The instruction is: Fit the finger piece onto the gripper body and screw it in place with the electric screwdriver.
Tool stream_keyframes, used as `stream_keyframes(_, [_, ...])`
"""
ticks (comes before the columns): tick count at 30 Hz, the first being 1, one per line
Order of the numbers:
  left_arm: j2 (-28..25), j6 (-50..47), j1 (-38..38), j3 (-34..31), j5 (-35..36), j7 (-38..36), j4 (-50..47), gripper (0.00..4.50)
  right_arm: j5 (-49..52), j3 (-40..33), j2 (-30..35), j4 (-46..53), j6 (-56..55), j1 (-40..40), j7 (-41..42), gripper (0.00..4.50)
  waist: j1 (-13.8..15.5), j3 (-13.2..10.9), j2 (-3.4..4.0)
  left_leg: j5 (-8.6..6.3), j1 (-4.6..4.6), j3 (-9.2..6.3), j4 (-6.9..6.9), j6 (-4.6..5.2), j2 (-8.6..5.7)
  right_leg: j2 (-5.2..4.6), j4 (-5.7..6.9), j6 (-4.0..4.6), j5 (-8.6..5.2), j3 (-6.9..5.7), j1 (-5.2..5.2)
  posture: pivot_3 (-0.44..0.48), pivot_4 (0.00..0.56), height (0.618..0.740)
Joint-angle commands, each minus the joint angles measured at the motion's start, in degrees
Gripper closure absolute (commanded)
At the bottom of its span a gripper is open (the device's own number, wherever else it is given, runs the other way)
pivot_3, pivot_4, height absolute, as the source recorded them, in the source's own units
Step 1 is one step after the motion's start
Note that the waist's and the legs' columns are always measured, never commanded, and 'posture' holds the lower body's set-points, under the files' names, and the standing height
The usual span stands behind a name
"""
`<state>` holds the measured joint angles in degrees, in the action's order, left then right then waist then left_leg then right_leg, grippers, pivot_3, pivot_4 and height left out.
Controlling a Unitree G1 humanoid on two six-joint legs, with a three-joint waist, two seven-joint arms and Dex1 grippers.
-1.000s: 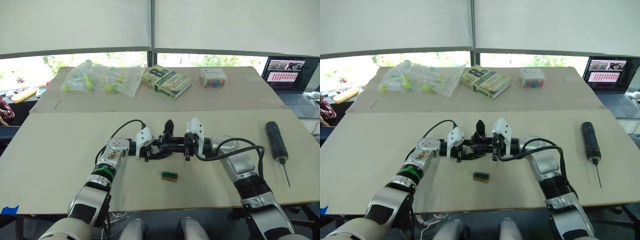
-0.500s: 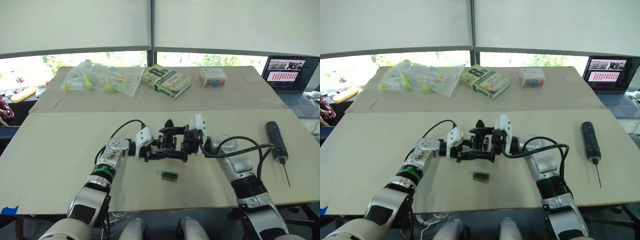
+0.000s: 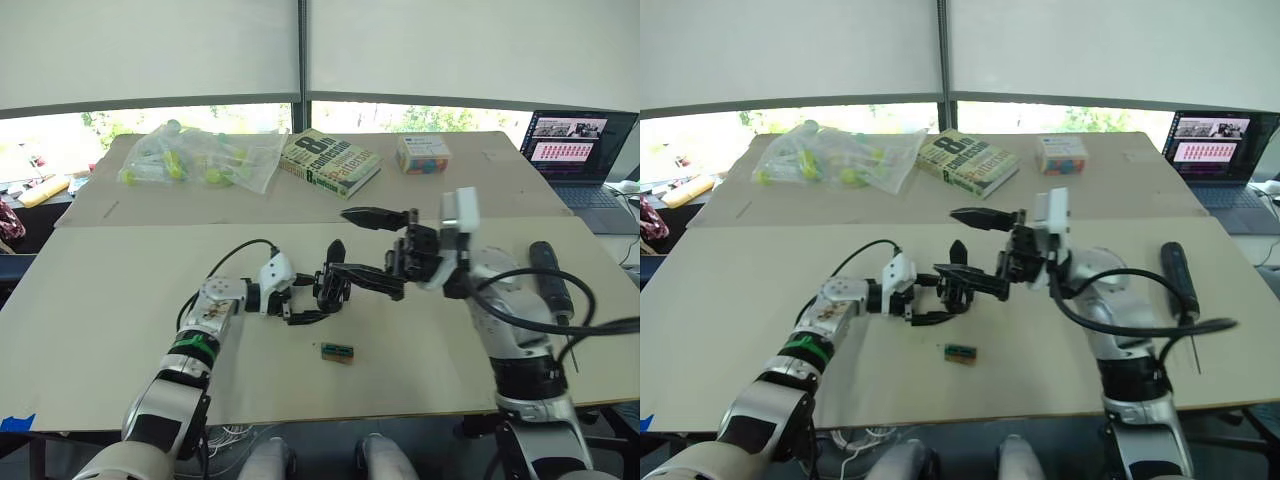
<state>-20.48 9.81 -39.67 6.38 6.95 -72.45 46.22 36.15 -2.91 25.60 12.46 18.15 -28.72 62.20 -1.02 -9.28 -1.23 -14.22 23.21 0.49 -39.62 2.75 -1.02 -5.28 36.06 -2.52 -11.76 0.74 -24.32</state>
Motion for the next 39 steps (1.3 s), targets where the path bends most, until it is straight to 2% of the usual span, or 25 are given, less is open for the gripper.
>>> stream_keyframes(1, [-4.8,-2.9,4.5,-3.2,3.0,-2.1,-4.9,0.06,3.9,-7.3,4.4,6.1,3.1,5.2,-3.2,0.0,0.0,0.0,0.0,-0.01,-0.01,0.0,0.03,-0.01,0.01,-0.04,-0.03,0.01,0.0,0.01,0.0,0.0,0.15,0.74])
stream_keyframes(6, [-9.9,-7.4,10.1,-9.1,10.0,-3.0,-16.5,0.06,2.4,-17.4,10.1,8.4,0.1,17.8,-4.2,0.0,0.4,0.0,-0.01,-0.02,0.03,-0.01,0.12,-0.02,0.02,-0.24,-0.13,0.03,-0.01,0.0,-0.03,0.0,0.15,0.74])
stream_keyframes(8, [-13.0,-8.9,13.6,-11.1,12.9,-5.0,-24.0,0.06,1.8,-24.2,11.0,8.2,-1.7,25.0,-4.9,0.0,0.8,0.0,-0.03,-0.02,0.11,-0.01,0.12,-0.02,-0.01,-0.33,-0.2,0.02,-0.01,-0.01,-0.04,0.0,0.15,0.74])
stream_keyframes(11, [-16.6,-11.6,16.7,-14.0,15.9,-4.5,-30.4,0.06,-0.3,-32.8,10.4,7.9,-6.0,34.9,-5.6,0.0,1.6,0.0,-0.01,-0.02,0.13,-0.03,0.15,-0.02,-0.02,-0.75,-0.29,0.02,-0.01,-0.02,-0.02,0.0,0.15,0.74])
stream_keyframes(14, [-18.8,-16.5,21.3,-15.6,19.6,-4.5,-38.0,0.06,-3.6,-41.4,6.5,5.6,-12.6,43.2,-9.8,0.0,1.9,0.0,0.01,-0.02,0.07,-0.03,0.27,-0.01,-0.08,-0.92,-0.38,-0.01,-0.03,-0.05,0.05,0.0,0.15,0.74])
stream_keyframes(20, [-16.3,-21.3,25.6,-14.8,23.4,0.2,-50.5,0.06,-6.1,-48.3,-0.2,2.0,-19.4,52.8,-16.2,0.0,1.7,0.0,0.04,-0.01,-0.01,0.02,0.38,-0.01,-0.03,-0.89,-0.46,-0.01,-0.04,-0.02,0.1,0.0,0.15,0.74])
stream_keyframes(23, [-15.0,-23.5,25.8,-15.7,25.4,3.8,-53.8,0.06,-3.2,-49.4,-3.3,2.0,-18.2,55.5,-19.5,0.0,1.5,0.0,0.06,-0.01,-0.06,0.05,0.38,-0.01,0.0,-0.77,-0.43,0.03,-0.08,0.01,0.12,0.0,0.15,0.74])
stream_keyframes(25, [-13.9,-25.7,25.6,-16.2,27.8,6.1,-56.0,0.06,-2.5,-48.9,-4.2,3.2,-16.2,55.6,-23.0,0.0,1.2,0.0,0.08,-0.01,-0.08,0.05,0.41,0.0,0.0,-0.59,-0.41,0.04,-0.11,0.02,0.1,0.0,0.15,0.74])
stream_keyframes(28, [-12.5,-28.3,25.4,-15.2,30.3,7.9,-58.5,0.06,-1.9,-46.2,-2.1,3.7,-11.9,53.4,-26.3,0.0,0.8,0.0,0.08,-0.01,-0.12,0.11,0.41,0.0,0.0,-0.44,-0.41,0.04,-0.11,0.1,0.14,0.0,0.15,0.74])
stream_keyframes(31, [-11.3,-27.8,24.3,-13.9,30.4,8.3,-59.5,0.06,-0.8,-44.0,4.4,2.5,-3.1,48.5,-30.0,0.0,0.5,0.0,0.1,0.0,-0.21,0.24,0.41,0.01,-0.01,-0.35,-0.42,0.13,-0.16,0.17,0.19,0.0,0.15,0.74])
stream_keyframes(33, [-12.0,-26.1,24.9,-12.0,29.0,5.5,-60.0,0.06,1.1,-42.1,9.6,1.5,4.0,43.9,-31.5,0.0,0.4,0.0,0.11,0.01,-0.25,0.33,0.41,0.03,-0.04,-0.28,-0.39,0.15,-0.18,0.22,0.19,0.0,0.15,0.74])
stream_keyframes(35, [-12.1,-25.8,25.2,-10.9,29.2,4.2,-60.7,0.06,0.2,-38.2,16.6,-2.3,14.1,36.9,-35.1,0.0,0.3,0.0,0.11,0.01,-0.25,0.39,0.41,0.03,-0.03,-0.18,-0.39,0.14,-0.17,0.25,0.18,0.0,0.15,0.74])
stream_keyframes(37, [-11.8,-25.9,24.7,-10.6,29.6,4.7,-61.1,0.06,-2.4,-34.2,21.6,-6.2,18.5,31.4,-36.2,0.0,0.3,0.0,0.08,0.01,-0.25,0.44,0.41,0.03,0.0,-0.09,-0.39,0.16,-0.17,0.28,0.16,0.0,0.15,0.74])
stream_keyframes(39, [-11.7,-26.1,24.3,-10.4,29.8,5.0,-61.2,0.06,-3.6,-31.8,24.0,-9.0,20.2,27.8,-35.9,0.0,0.7,0.0,0.06,0.03,-0.25,0.43,0.42,0.06,0.01,0.0,-0.39,0.16,-0.18,0.28,0.17,0.0,0.15,0.74])
